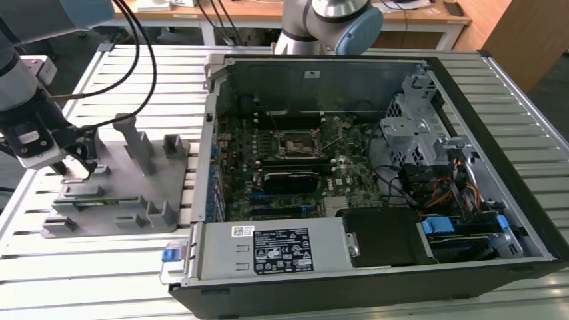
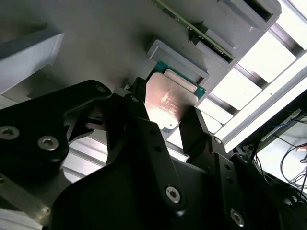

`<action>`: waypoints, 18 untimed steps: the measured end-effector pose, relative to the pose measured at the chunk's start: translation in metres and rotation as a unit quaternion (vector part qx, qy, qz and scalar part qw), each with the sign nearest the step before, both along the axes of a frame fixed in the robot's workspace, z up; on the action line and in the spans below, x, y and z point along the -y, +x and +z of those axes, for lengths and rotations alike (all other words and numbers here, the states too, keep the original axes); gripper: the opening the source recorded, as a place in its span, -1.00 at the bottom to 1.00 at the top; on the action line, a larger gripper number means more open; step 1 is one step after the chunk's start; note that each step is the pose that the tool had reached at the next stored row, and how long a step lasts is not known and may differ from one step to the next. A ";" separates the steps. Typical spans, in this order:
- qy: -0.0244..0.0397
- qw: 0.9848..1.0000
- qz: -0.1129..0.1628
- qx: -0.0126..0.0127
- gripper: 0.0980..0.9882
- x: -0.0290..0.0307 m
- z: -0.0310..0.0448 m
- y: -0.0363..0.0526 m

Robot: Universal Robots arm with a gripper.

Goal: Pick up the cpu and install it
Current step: 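Pick up the cpu and move it towards the insertion slot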

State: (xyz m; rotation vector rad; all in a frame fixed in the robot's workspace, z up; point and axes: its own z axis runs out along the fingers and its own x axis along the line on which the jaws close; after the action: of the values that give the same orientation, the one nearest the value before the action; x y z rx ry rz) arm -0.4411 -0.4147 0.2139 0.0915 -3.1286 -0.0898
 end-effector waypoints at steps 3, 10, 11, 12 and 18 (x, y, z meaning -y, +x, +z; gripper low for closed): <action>0.000 1.000 0.000 0.000 -0.04 0.0000 0.0039 0.0000; 0.000 1.000 0.000 0.000 -0.04 0.0000 0.0024 0.0000; 0.000 1.000 0.000 0.000 -0.04 0.0000 0.0005 0.0000; 0.000 1.000 0.000 0.000 -0.04 0.0000 -0.0013 0.0000; 0.000 1.000 0.000 0.000 -0.04 0.0000 -0.0110 0.0001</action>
State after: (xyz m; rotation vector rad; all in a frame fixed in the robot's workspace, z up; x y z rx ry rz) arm -0.4410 -0.4147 0.2030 0.0915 -3.1286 -0.0898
